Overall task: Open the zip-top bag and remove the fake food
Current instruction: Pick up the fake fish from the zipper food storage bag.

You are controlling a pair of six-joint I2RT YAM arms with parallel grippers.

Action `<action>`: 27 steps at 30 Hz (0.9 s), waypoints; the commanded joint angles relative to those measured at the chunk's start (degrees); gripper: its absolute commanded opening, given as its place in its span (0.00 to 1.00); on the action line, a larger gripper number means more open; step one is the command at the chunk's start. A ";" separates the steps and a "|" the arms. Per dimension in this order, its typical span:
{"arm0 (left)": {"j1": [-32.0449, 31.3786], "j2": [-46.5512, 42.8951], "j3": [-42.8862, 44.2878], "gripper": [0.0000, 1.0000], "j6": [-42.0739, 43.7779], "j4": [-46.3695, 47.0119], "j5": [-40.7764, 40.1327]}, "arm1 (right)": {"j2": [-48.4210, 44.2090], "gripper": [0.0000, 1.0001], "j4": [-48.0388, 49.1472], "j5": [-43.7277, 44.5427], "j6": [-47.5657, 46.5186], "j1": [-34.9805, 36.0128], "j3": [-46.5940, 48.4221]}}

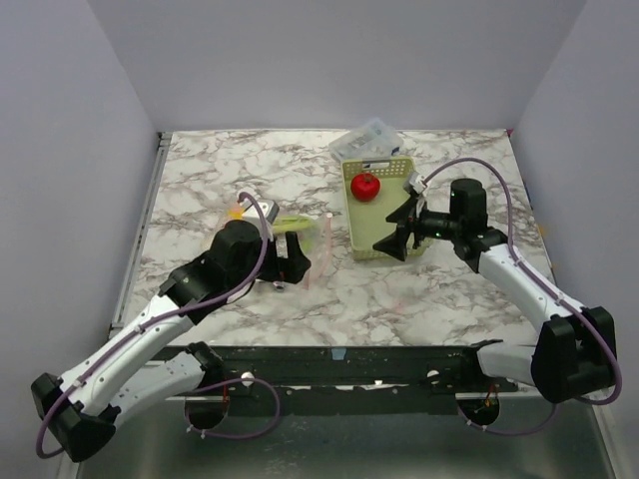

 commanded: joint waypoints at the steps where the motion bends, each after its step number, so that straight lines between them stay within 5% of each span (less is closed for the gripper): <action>1: -6.58 6.69 5.67 0.99 -0.87 -4.48 -16.33 | -2.90 1.00 4.65 -5.69 1.46 -1.58 -2.88; 5: -11.88 15.79 12.23 0.98 0.22 -8.98 -24.76 | -4.02 1.00 7.40 -7.81 1.35 -2.44 -5.79; 11: -13.69 26.03 17.48 0.91 4.56 -8.82 -26.91 | -5.99 1.00 10.45 -10.14 0.72 -4.13 -9.82; 19: -13.67 37.68 24.37 0.68 9.55 -9.20 -26.11 | -5.56 1.00 10.80 -10.87 0.01 -4.80 -10.60; 24: -13.69 42.36 26.84 0.67 9.60 -11.27 -28.41 | -5.89 1.00 10.26 -11.64 -0.38 -4.82 -10.73; 27: -13.69 43.80 26.73 0.55 9.18 -12.34 -29.62 | -5.10 1.00 10.12 -13.32 -0.55 -4.84 -10.78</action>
